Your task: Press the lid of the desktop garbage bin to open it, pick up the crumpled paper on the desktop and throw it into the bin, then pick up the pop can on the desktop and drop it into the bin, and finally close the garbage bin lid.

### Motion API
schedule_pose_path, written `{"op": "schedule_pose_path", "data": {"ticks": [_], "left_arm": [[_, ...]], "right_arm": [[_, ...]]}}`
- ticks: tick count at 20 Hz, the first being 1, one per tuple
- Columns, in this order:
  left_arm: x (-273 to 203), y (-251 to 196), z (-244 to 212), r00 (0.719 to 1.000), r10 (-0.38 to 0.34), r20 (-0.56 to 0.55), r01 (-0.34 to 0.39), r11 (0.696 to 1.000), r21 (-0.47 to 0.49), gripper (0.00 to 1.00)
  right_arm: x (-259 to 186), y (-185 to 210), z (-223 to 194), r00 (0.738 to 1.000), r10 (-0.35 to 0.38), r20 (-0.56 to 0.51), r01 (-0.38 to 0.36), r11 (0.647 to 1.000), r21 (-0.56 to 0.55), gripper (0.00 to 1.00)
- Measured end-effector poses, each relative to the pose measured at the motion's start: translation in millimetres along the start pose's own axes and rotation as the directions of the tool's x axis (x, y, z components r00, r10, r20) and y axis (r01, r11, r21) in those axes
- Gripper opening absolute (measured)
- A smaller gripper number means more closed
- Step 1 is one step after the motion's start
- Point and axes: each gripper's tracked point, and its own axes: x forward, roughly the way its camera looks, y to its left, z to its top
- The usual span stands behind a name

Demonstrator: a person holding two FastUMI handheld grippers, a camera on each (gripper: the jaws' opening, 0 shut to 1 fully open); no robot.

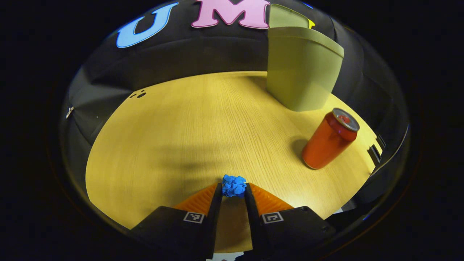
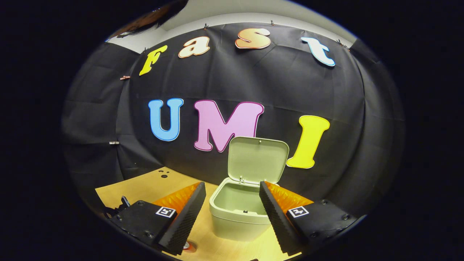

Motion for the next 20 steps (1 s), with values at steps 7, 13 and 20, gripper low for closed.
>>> {"op": "schedule_pose_path", "data": {"ticks": [7, 13, 20], "left_arm": [[-41.5, 12.8, 103.9, 0.982, -0.01, 0.187, 0.018, 0.999, -0.039, 0.42], [-76.3, 8.9, 193.7, 0.942, -0.044, 0.334, 0.056, 0.998, -0.027, 0.42], [-107.2, -19.9, 279.2, 0.877, -0.125, 0.464, 0.096, 0.992, 0.086, 0.41]], "right_arm": [[-0.9, 3.3, -11.7, 1.0, -0.002, -0.011, 0.002, 0.999, 0.035, 0.96], [0.1, 6.5, -25.1, 0.999, 0.012, -0.03, -0.011, 0.999, 0.051, 0.96], [-7.7, 8.6, -46.6, 0.998, 0.014, -0.06, -0.009, 0.996, 0.084, 0.96]]}}
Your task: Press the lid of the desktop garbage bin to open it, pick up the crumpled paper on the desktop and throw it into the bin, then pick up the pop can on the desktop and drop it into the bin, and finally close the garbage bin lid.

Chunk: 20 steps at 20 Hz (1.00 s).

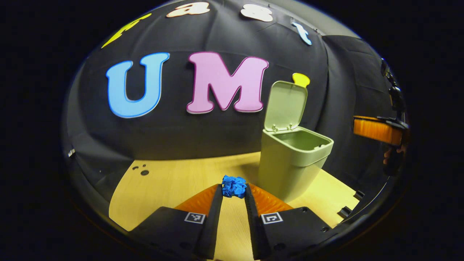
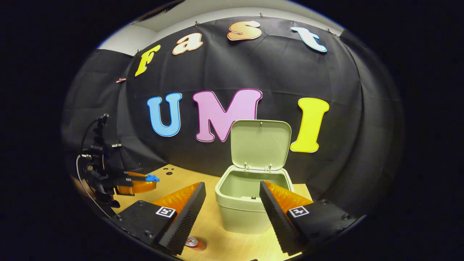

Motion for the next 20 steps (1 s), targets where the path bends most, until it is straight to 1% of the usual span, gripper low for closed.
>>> {"op": "schedule_pose_path", "data": {"ticks": [1, 4, 5, 10, 15, 20], "left_arm": [[2.7, -5.7, 10.3, 1.0, -0.014, 0.015, 0.014, 1.0, 0.001, 0.39], [10.2, -23.2, 31.5, 0.997, -0.057, 0.061, 0.057, 0.998, 0.009, 0.39], [13.2, -28.7, 40.0, 0.995, -0.07, 0.074, 0.069, 0.997, 0.018, 0.41], [31.6, -56.5, 72.5, 0.981, -0.144, 0.131, 0.137, 0.989, 0.063, 0.41], [51.6, -81.6, 87.7, 0.965, -0.212, 0.152, 0.201, 0.976, 0.087, 0.42], [78.9, -108.4, 88.6, 0.952, -0.275, 0.131, 0.261, 0.958, 0.115, 0.41]], "right_arm": [[-2.2, 0.4, -2.6, 1.0, 0.0, -0.004, 0.0, 1.0, 0.008, 0.96], [-9.6, 0.8, -13.2, 1.0, -0.006, -0.022, 0.007, 1.0, 0.022, 0.96], [-12.2, 0.0, -15.8, 1.0, -0.011, -0.026, 0.011, 1.0, 0.024, 0.96], [-27.0, -3.6, -28.1, 0.998, -0.037, -0.048, 0.039, 0.999, 0.031, 0.96], [-40.9, -5.7, -39.1, 0.996, -0.062, -0.068, 0.066, 0.997, 0.049, 0.96], [-53.2, -6.6, -49.5, 0.993, -0.084, -0.087, 0.09, 0.994, 0.062, 0.96]]}}
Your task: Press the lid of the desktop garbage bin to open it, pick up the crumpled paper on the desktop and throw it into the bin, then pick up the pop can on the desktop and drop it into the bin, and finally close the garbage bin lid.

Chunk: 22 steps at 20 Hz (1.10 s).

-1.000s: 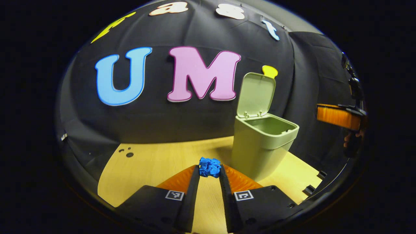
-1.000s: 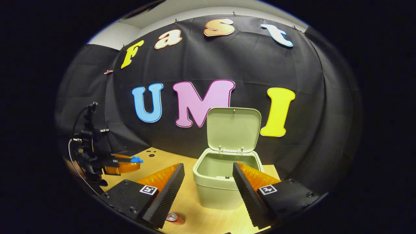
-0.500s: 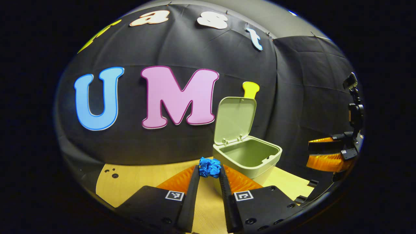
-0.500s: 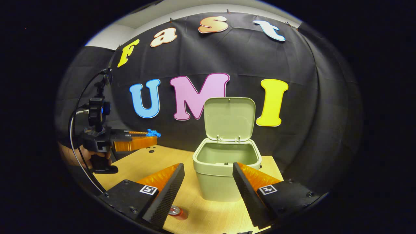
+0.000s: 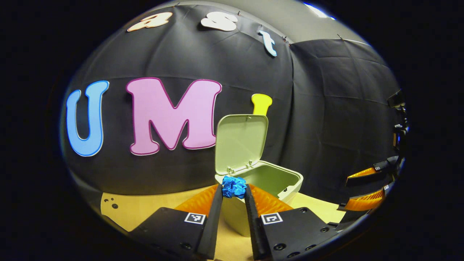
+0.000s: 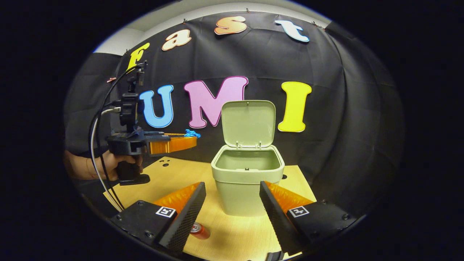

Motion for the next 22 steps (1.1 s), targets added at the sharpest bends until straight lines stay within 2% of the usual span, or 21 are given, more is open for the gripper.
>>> {"op": "schedule_pose_path", "data": {"ticks": [7, 12, 16, 20, 21, 22], "left_arm": [[37.2, -19.3, -13.5, 0.997, -0.068, -0.04, 0.069, 0.998, 0.016, 0.41], [66.9, -28.0, -30.9, 0.992, -0.089, -0.086, 0.089, 0.996, -0.003, 0.41], [81.0, -35.5, -42.8, 0.988, -0.097, -0.12, 0.1, 0.995, 0.018, 0.43], [87.0, -40.6, -48.9, 0.985, -0.113, -0.129, 0.119, 0.992, 0.037, 0.48], [87.5, -40.2, -49.2, 0.986, -0.11, -0.128, 0.117, 0.992, 0.043, 0.55], [87.5, -39.1, -48.5, 0.986, -0.107, -0.124, 0.114, 0.992, 0.049, 0.57]], "right_arm": [[-10.1, 1.6, -23.4, 0.998, -0.015, -0.054, 0.015, 1.0, -0.001, 0.97], [-13.5, 7.2, -38.7, 0.996, -0.012, -0.09, 0.012, 1.0, -0.001, 0.97], [-15.6, 12.2, -51.3, 0.992, 0.0, -0.127, -0.001, 1.0, -0.003, 0.97], [-18.8, 16.5, -60.5, 0.989, 0.012, -0.146, -0.013, 1.0, -0.001, 0.97], [-19.2, 16.5, -62.6, 0.989, 0.013, -0.148, -0.013, 1.0, 0.0, 0.97], [-18.5, 17.2, -63.1, 0.988, 0.015, -0.151, -0.015, 1.0, 0.003, 0.97]]}}
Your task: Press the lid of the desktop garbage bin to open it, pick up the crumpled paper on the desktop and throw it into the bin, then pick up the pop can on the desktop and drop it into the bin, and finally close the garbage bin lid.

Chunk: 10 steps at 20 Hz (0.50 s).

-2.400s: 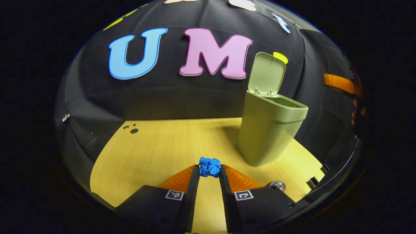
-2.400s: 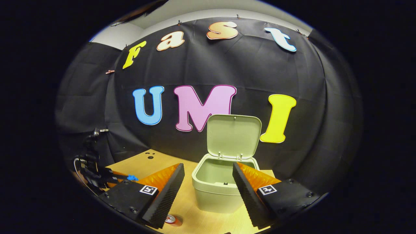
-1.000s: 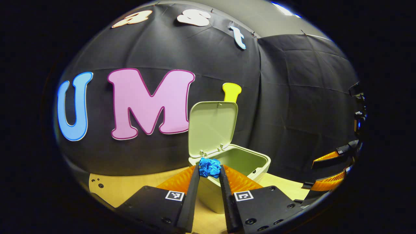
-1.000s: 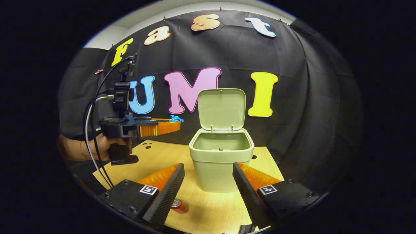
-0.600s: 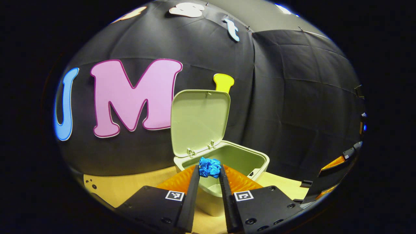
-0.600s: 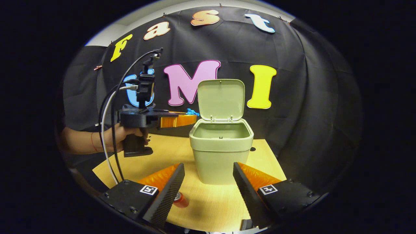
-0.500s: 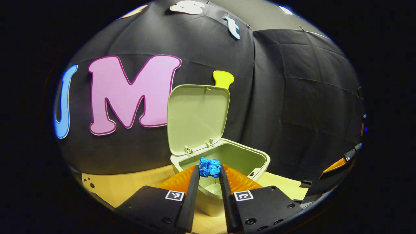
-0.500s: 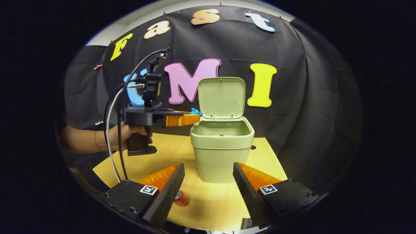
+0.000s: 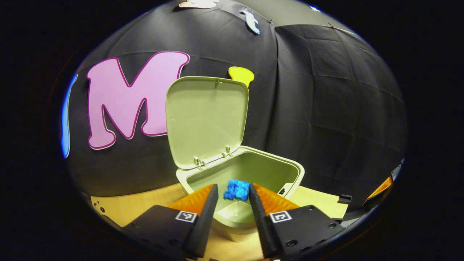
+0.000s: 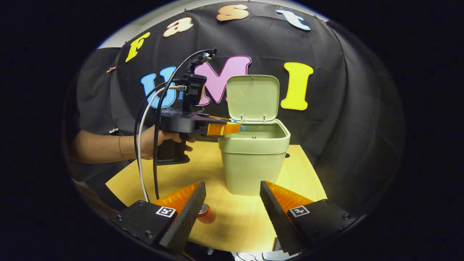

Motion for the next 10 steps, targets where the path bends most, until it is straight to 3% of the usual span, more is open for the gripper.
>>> {"op": "schedule_pose_path", "data": {"ticks": [1, 3, 10], "left_arm": [[-0.2, 0.1, -0.4, 1.0, 0.001, 0.003, -0.001, 1.0, 0.004, 0.7], [-3.9, 1.2, 1.3, 1.0, 0.003, 0.01, -0.003, 1.0, 0.008, 0.85], [-42.3, 18.1, 8.5, 0.998, 0.054, 0.043, -0.055, 0.999, 0.001, 0.94]], "right_arm": [[0.5, 1.3, -0.3, 1.0, 0.001, -0.001, -0.001, 1.0, 0.003, 0.97], [2.1, 3.3, -5.4, 1.0, 0.008, -0.011, -0.008, 1.0, 0.007, 0.97], [14.7, 27.3, -20.4, 0.996, 0.073, -0.054, -0.073, 0.997, 0.005, 0.94]]}}
